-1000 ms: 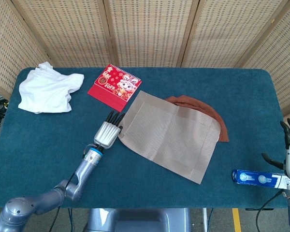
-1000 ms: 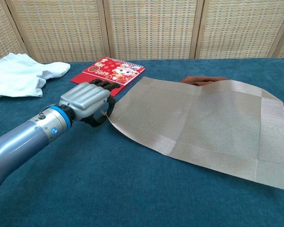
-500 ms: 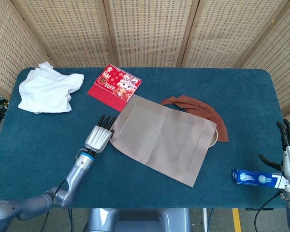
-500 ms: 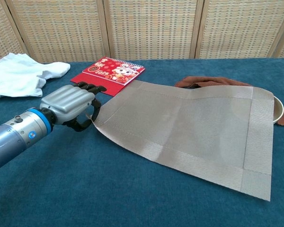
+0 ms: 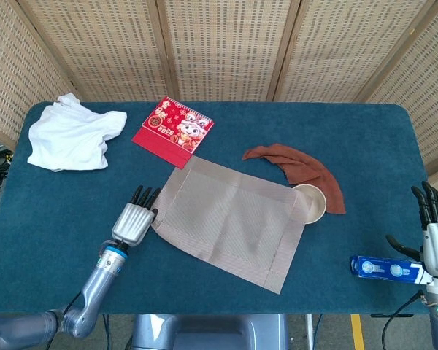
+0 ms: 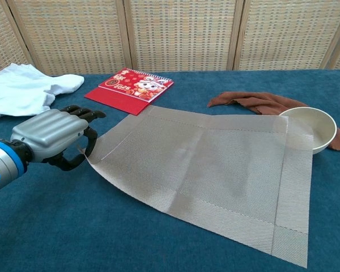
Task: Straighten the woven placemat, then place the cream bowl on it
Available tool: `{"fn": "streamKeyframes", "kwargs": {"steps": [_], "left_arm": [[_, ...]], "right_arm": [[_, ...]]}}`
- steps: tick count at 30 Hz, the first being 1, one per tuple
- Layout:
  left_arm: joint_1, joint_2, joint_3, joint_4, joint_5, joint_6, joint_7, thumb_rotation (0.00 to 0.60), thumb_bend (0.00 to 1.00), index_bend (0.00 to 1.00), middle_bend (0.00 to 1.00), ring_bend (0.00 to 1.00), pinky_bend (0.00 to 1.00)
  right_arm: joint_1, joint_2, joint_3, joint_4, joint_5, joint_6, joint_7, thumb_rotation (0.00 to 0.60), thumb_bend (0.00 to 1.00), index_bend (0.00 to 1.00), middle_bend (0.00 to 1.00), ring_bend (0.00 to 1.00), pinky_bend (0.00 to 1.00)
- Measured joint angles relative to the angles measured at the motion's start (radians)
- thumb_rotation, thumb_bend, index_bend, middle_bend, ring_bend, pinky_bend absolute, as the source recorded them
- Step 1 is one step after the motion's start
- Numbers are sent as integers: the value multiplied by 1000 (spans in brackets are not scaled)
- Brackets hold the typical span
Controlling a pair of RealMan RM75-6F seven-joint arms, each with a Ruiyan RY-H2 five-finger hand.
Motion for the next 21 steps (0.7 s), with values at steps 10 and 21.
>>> {"fn": "streamKeyframes", "kwargs": {"steps": [10,21], "left_arm": [[56,84,38,-209,-77,42,95,600,493,666,0,0,0],[73,168,84,-294,-59,14,39,600,492,671,0,0,0]], "right_arm": [[-7,5,-14,-22,-27,21,-14,600,275,85,0,0,0],[-10,6,-17,-31,-35,30,-27,600,275,90,0,0,0]]}}
